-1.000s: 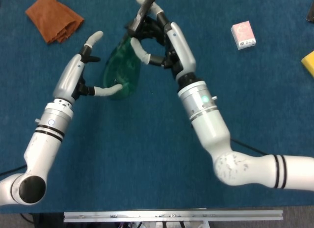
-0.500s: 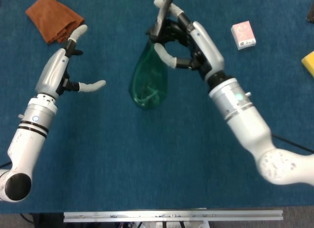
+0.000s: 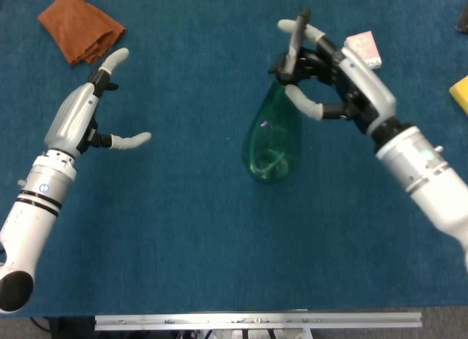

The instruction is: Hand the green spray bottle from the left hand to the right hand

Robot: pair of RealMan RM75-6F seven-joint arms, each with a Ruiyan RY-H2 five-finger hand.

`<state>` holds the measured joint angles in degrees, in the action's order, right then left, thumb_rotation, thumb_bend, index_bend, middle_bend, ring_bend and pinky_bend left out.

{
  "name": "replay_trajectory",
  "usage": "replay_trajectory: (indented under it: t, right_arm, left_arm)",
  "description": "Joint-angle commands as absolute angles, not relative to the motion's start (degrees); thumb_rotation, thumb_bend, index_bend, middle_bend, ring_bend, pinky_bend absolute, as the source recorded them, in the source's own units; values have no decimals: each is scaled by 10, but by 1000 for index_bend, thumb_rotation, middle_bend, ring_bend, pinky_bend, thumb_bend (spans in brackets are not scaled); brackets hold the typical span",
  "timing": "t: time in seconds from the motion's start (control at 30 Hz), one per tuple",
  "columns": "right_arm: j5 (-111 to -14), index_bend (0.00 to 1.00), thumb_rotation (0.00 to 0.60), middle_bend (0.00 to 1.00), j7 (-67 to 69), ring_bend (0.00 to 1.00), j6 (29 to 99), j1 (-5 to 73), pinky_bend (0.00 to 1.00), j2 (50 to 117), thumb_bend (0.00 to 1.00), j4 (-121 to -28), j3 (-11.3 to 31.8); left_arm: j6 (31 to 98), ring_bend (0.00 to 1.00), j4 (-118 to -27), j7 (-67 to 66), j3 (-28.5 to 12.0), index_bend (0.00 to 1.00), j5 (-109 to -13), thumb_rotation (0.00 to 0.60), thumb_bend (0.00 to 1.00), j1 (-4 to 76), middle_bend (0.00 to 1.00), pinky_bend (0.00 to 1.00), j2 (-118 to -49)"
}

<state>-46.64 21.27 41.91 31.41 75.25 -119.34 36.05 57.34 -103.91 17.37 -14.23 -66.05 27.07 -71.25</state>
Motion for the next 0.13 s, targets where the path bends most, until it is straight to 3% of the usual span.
replay_trajectory:
  t: [0.03,0.13]
  right_arm:
    - [-499,438,600,412,246,361,404,292,366,729,759,-1199,358]
    - [-519,438,600,412,265,361,401,285,366,719,758,-1200,356]
  left_arm:
    - [574,0,-1039,175,-141,0,-663,599,135,270,0,202,-710]
    - [575,0,-1041,176,-140,0,-663,600,135,271,0,202,-708]
